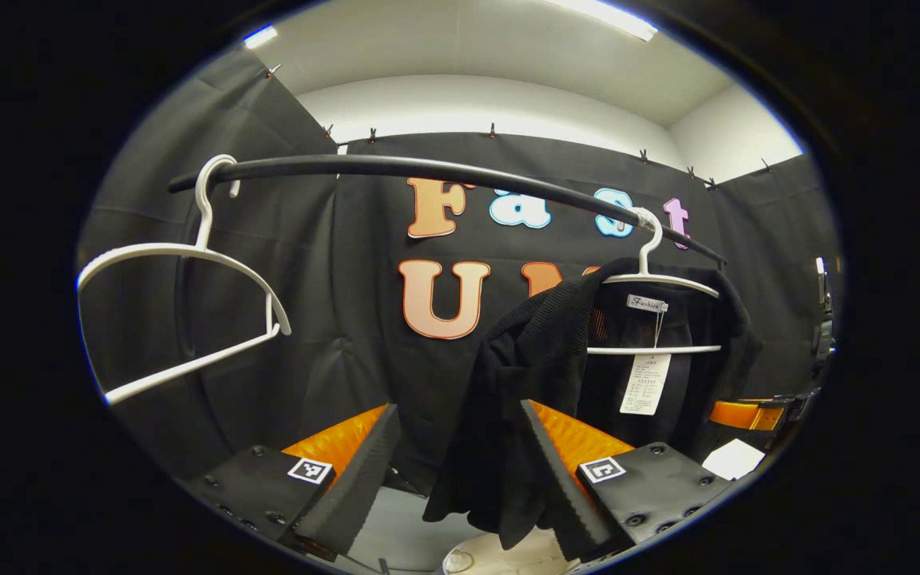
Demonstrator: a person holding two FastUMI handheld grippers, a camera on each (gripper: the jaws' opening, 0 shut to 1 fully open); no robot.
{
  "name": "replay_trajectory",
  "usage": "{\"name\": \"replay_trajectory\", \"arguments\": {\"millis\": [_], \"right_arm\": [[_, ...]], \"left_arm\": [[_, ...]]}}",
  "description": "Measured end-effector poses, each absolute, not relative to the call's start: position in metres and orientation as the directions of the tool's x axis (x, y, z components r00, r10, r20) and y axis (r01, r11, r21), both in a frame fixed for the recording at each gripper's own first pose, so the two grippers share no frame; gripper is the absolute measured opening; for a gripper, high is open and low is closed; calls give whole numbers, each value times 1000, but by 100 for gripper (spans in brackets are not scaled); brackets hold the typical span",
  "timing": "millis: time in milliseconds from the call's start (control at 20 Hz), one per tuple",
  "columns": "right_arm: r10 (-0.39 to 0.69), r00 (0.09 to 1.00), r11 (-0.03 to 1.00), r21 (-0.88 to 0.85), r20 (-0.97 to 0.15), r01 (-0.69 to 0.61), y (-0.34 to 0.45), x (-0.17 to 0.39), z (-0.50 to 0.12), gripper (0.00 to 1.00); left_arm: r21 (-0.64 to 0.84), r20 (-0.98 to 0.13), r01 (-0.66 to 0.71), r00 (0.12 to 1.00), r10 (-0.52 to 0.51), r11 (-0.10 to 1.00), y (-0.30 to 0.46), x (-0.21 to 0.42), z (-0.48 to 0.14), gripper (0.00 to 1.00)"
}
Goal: Grasp the clothes on the hanger with both hands and then place them into the laundry hamper below.
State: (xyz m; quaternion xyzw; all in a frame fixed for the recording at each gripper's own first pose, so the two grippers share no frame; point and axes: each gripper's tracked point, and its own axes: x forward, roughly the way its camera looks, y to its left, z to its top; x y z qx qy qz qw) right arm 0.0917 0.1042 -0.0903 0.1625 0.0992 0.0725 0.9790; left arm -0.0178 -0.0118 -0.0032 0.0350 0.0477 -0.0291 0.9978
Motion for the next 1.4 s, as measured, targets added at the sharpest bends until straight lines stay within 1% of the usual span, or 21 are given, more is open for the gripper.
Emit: {"name": "replay_trajectory", "arguments": {"millis": [300, 350, 400, 450, 500, 550, 600, 650, 700, 750, 800, 850, 900, 950, 1000, 1100, 1150, 1200, 1250, 1300, 1400], "right_arm": [[170, 963, 921, 382, -209, -80, 100, 117, -97, 92], [166, 963, 921, 382, -210, -76, 100, 121, -98, 100], [161, 964, 921, 383, -213, -69, 99, 124, -98, 85], [159, 963, 921, 384, -216, -66, 98, 126, -98, 78], [158, 963, 921, 384, -218, -64, 97, 128, -100, 74], [157, 962, 921, 385, -222, -62, 96, 130, -102, 66], [154, 963, 921, 385, -223, -58, 95, 131, -103, 53], [151, 962, 921, 385, -226, -54, 94, 132, -104, 52], [150, 962, 921, 387, -227, -52, 92, 132, -105, 40], [150, 962, 921, 386, -229, -52, 93, 132, -106, 41], [146, 962, 924, 380, -231, -49, 91, 131, -107, 38], [141, 963, 927, 373, -230, -46, 88, 130, -106, 31], [134, 964, 930, 365, -229, -43, 86, 130, -106, 27], [129, 966, 933, 358, -226, -41, 83, 127, -105, 20], [128, 966, 935, 353, -223, -43, 82, 126, -104, 16], [130, 968, 941, 335, -217, -52, 81, 124, -101, 11], [131, 968, 945, 322, -214, -57, 79, 121, -99, 6], [138, 967, 948, 312, -217, -65, 78, 119, -97, 5], [148, 964, 949, 307, -221, -75, 78, 118, -97, 11], [157, 962, 948, 306, -223, -84, 77, 118, -96, 3], [174, 958, 945, 313, -226, -98, 74, 119, -94, 3]], "left_arm": [[72, -119, 88, 990, -79, 993, -17, -17, -8, 93], [68, -124, 95, 989, -86, 993, -19, -17, -9, 93], [61, -130, 106, 987, -97, 992, -22, -17, -11, 93], [51, -137, 120, 984, -112, 991, -25, -18, -13, 93], [41, -146, 136, 981, -129, 990, -30, -18, -15, 96], [29, -153, 153, 977, -147, 988, -34, -19, -17, 96], [17, -162, 167, 973, -162, 986, -38, -19, -19, 100], [8, -172, 178, 970, -174, 984, -41, -21, -21, 96], [3, -184, 186, 966, -182, 983, -43, -21, -24, 100], [0, -198, 191, 962, -187, 982, -45, -22, -26, 100], [-3, -209, 200, 958, -196, 980, -47, -23, -28, 93], [-8, -217, 213, 953, -210, 977, -50, -25, -30, 93], [-11, -223, 227, 949, -224, 974, -53, -25, -32, 97], [-12, -228, 235, 946, -232, 972, -54, -24, -34, 97], [-8, -232, 236, 945, -232, 972, -55, -22, -35, 100], [3, -239, 234, 944, -226, 972, -54, -21, -38, 100], [8, -245, 233, 943, -224, 972, -54, -21, -40, 100], [8, -255, 231, 941, -222, 973, -54, -22, -41, 97], [7, -262, 229, 940, -220, 973, -54, -23, -42, 97], [7, -268, 225, 939, -215, 974, -54, -23, -44, 98], [17, -279, 211, 940, -198, 977, -52, -22, -46, 100]]}}
